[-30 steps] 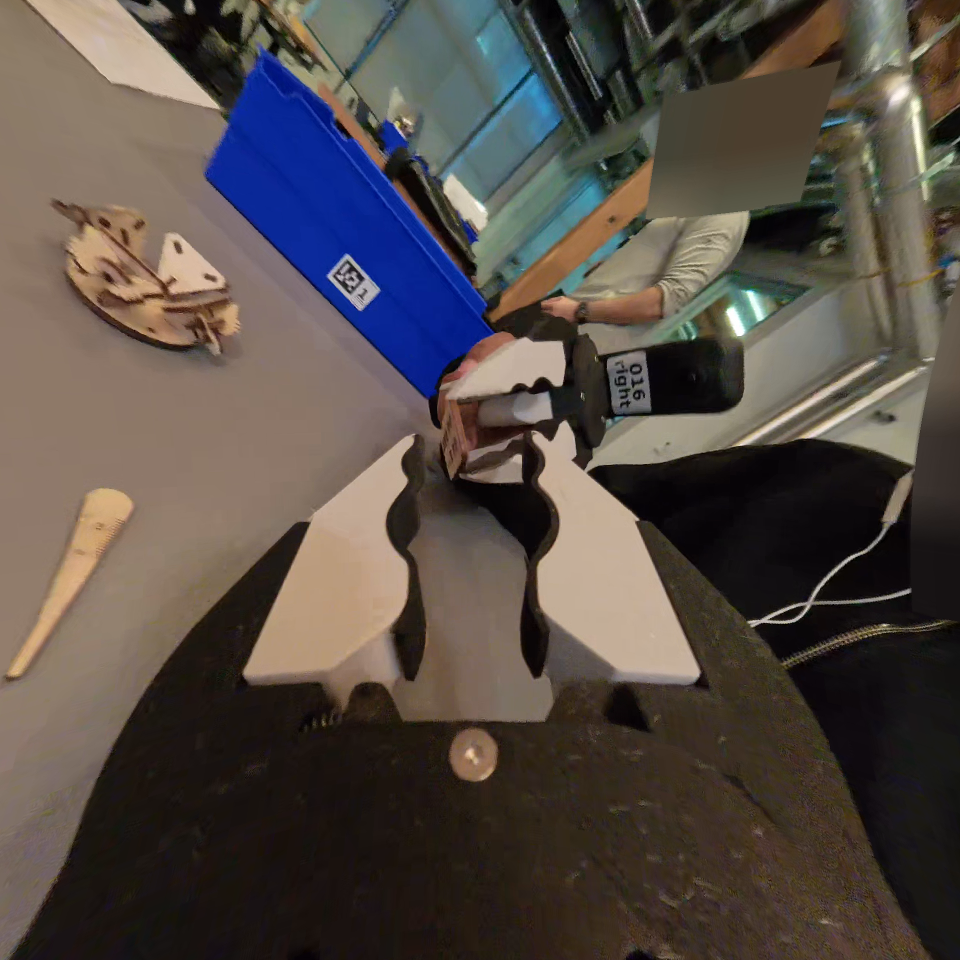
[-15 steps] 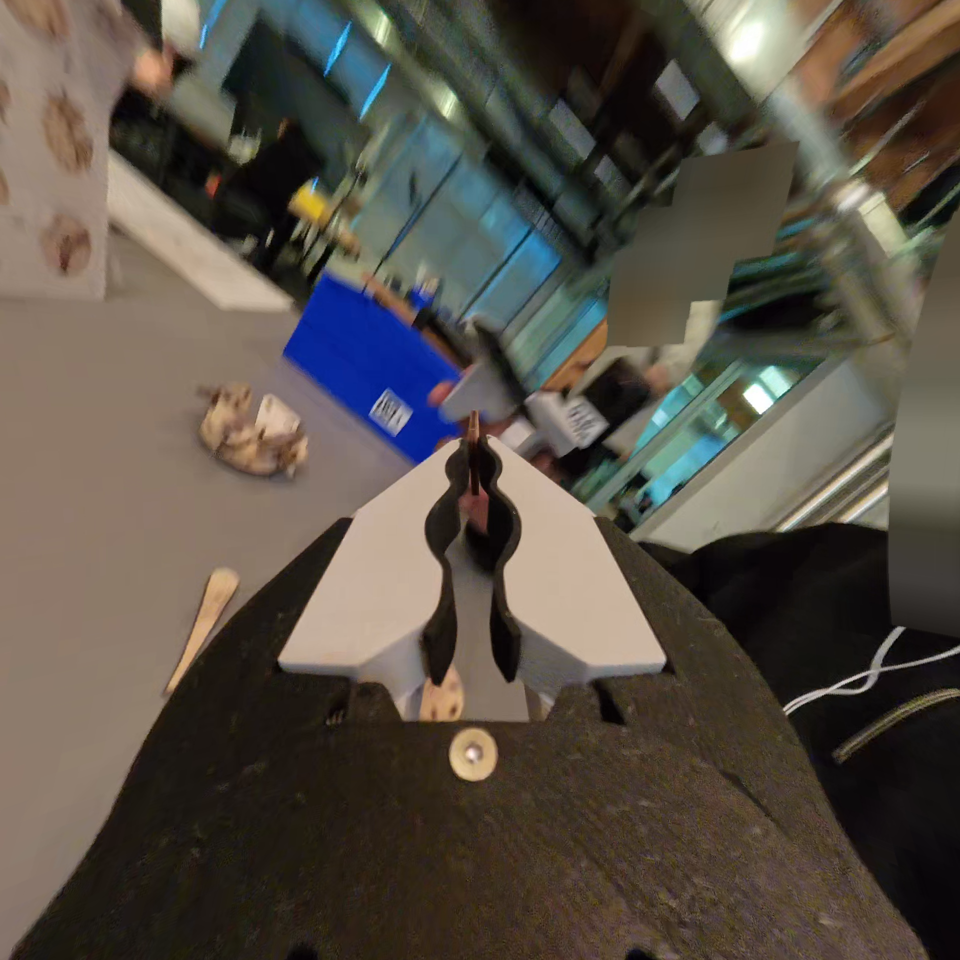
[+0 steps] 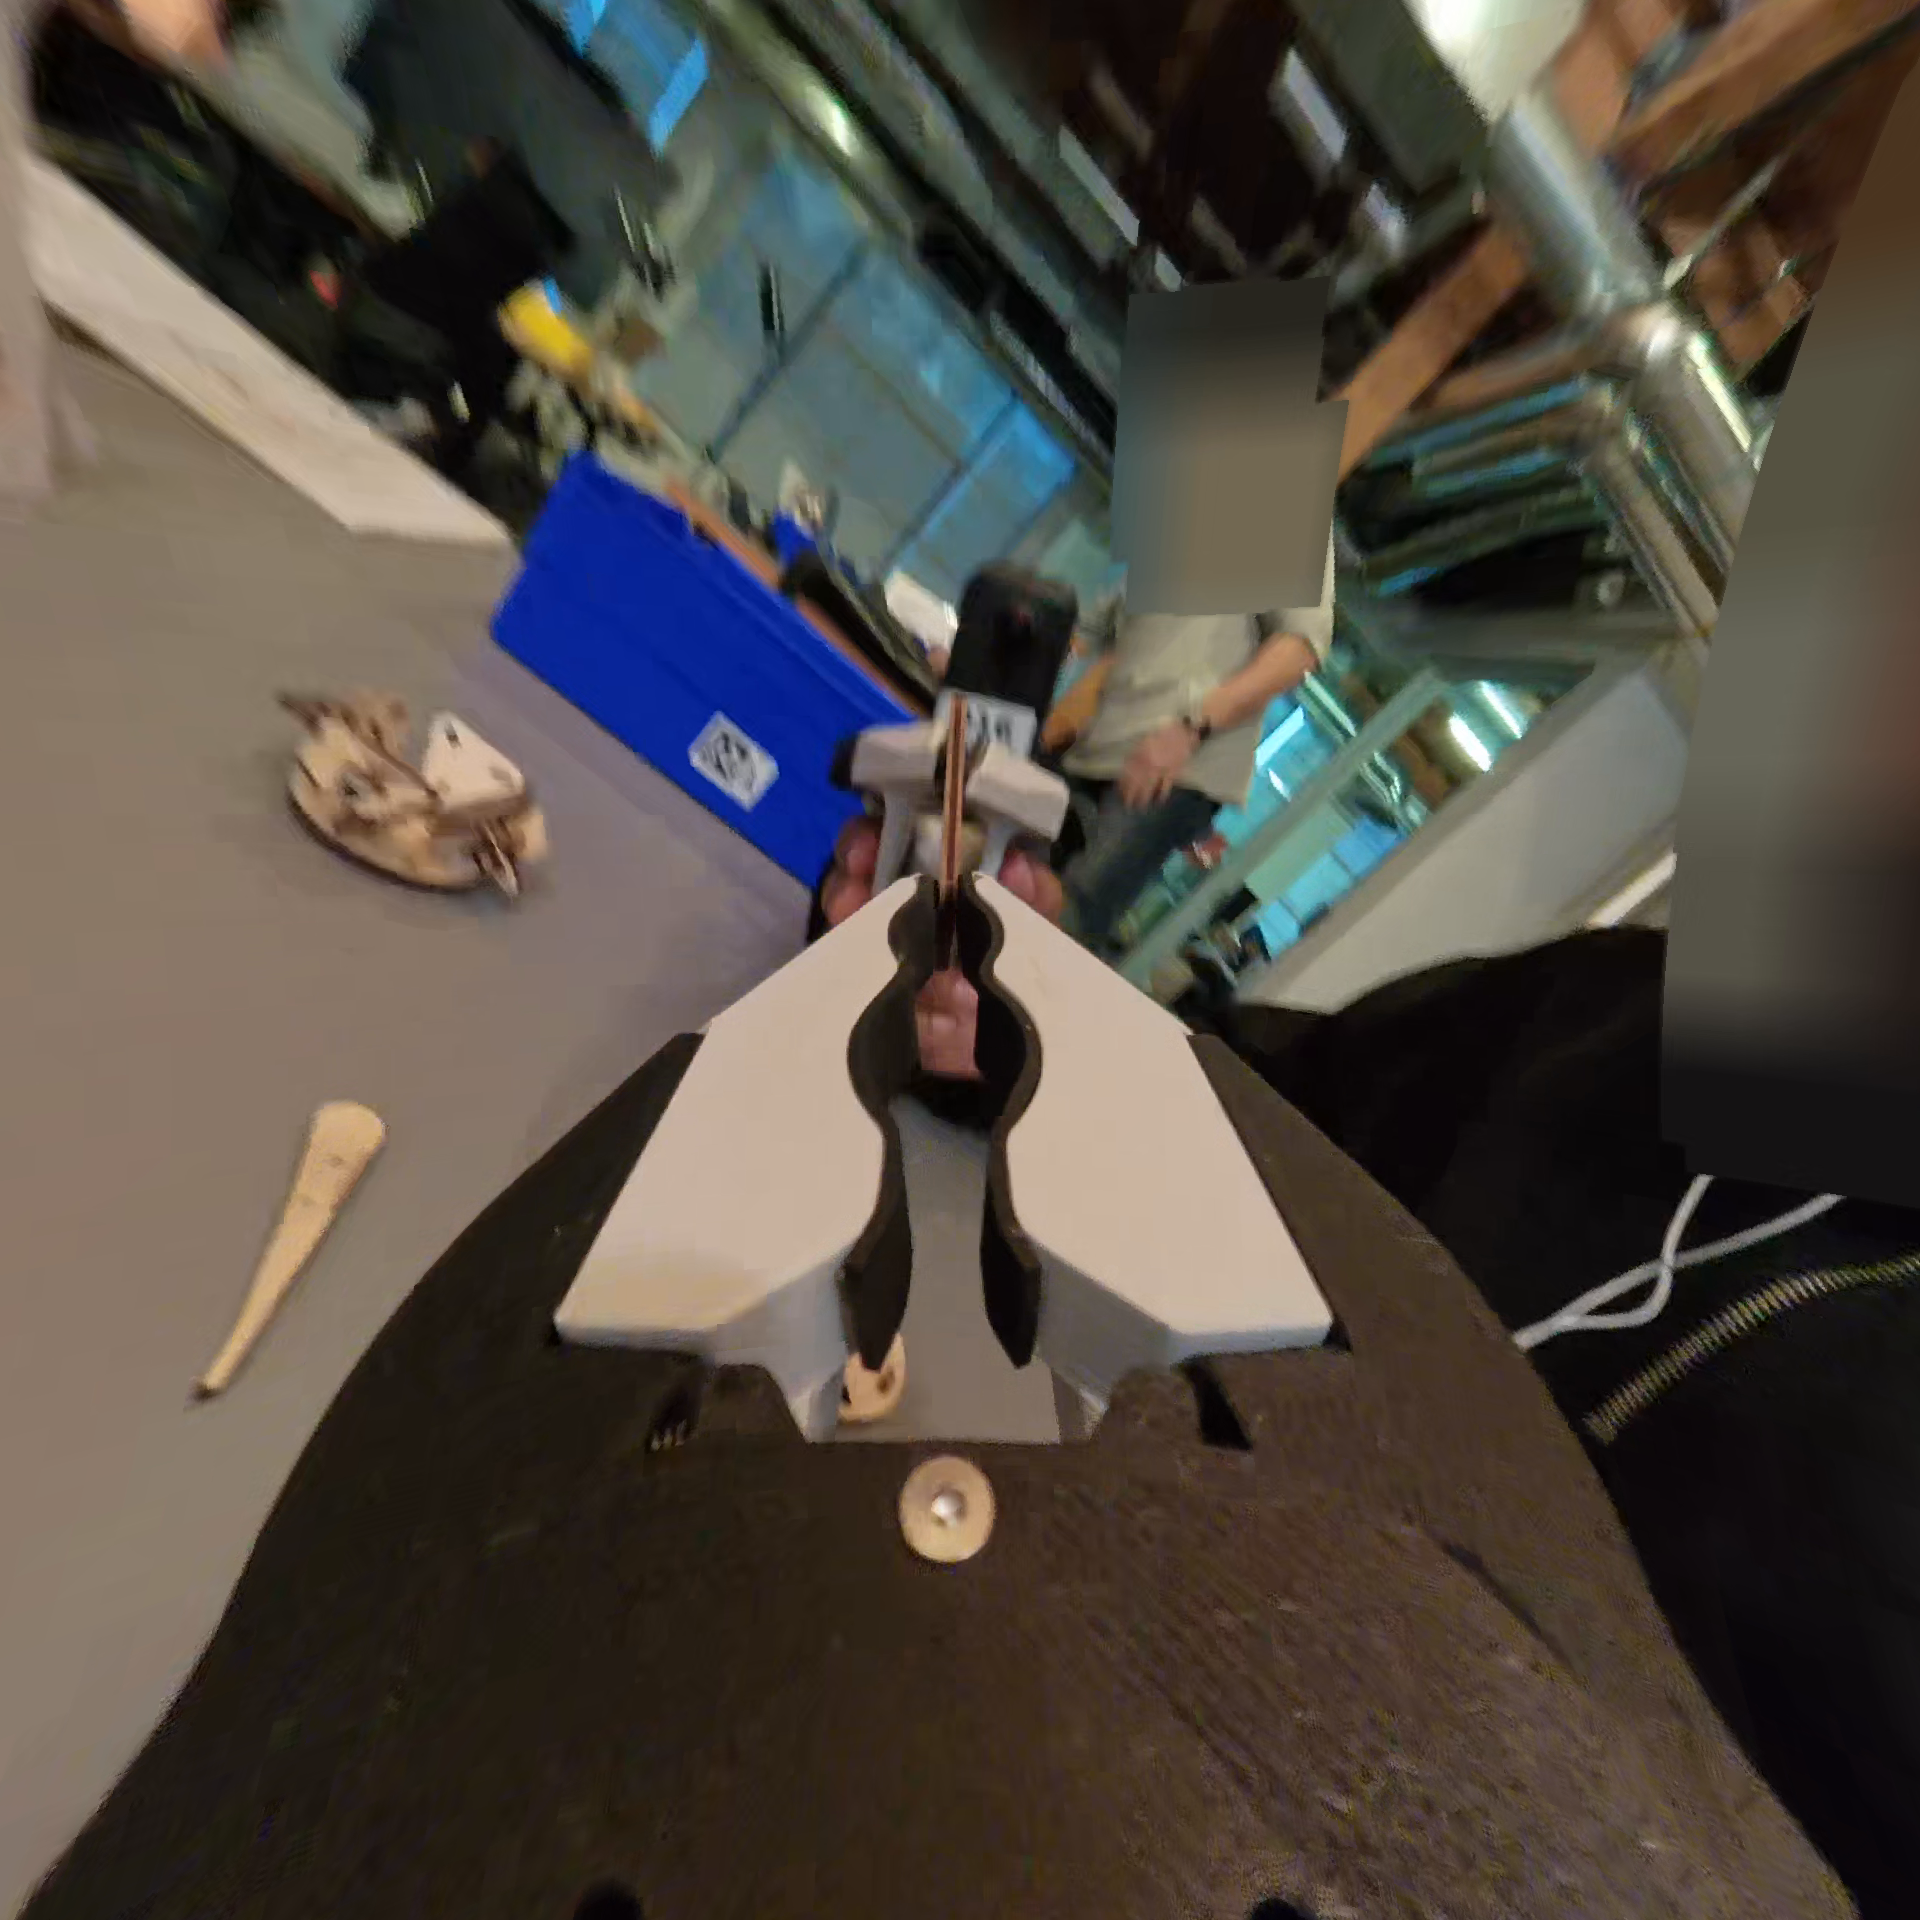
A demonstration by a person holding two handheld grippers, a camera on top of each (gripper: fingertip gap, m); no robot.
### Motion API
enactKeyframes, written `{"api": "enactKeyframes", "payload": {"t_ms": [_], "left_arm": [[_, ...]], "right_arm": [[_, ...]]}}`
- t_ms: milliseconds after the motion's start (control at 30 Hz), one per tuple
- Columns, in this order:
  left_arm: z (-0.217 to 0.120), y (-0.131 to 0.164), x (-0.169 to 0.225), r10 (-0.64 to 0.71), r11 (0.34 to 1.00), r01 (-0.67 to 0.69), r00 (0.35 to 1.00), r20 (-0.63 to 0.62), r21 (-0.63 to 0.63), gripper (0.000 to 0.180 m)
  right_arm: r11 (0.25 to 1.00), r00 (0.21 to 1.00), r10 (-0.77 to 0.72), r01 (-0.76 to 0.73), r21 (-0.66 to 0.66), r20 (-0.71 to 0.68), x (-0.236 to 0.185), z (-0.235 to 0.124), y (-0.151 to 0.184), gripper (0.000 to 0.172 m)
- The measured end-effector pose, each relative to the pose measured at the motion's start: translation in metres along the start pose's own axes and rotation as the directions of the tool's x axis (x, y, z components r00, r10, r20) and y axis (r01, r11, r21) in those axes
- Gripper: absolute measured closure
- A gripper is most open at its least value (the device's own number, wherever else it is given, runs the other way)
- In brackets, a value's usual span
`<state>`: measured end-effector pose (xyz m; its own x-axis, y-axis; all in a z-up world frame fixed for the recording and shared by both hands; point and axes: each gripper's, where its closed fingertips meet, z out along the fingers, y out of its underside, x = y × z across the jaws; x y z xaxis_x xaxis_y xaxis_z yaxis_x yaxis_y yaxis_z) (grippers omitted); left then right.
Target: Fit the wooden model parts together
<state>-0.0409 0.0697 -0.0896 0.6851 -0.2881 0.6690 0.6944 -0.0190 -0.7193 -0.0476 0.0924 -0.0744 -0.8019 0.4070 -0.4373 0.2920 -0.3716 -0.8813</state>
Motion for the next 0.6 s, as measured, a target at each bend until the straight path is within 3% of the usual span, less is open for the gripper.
{"api": "enactKeyframes", "payload": {"t_ms": [200,267,367,600], "left_arm": [[0.010,0.045,-0.007,-0.037,0.953,0.045,0.999,0.033,-0.300,0.175],[0.012,0.049,-0.010,0.031,0.948,-0.008,0.997,0.066,-0.319,0.165],[0.010,0.046,-0.014,0.086,0.948,-0.052,0.992,0.096,-0.315,0.168],[0.005,0.043,-0.019,0.016,0.954,0.015,0.995,0.102,-0.299,0.180]], "right_arm": [[0.983,0.994,0.082,-0.068,-0.171,0.076,-0.004,-0.005,0.021,0.172],[0.970,0.992,0.103,-0.084,-0.229,0.075,-0.004,-0.005,0.030,0.172],[0.953,0.993,0.105,-0.085,-0.291,0.054,-0.001,-0.004,0.043,0.172],[0.936,0.986,0.160,-0.138,-0.324,0.043,0.005,-0.004,0.052,0.172]]}}
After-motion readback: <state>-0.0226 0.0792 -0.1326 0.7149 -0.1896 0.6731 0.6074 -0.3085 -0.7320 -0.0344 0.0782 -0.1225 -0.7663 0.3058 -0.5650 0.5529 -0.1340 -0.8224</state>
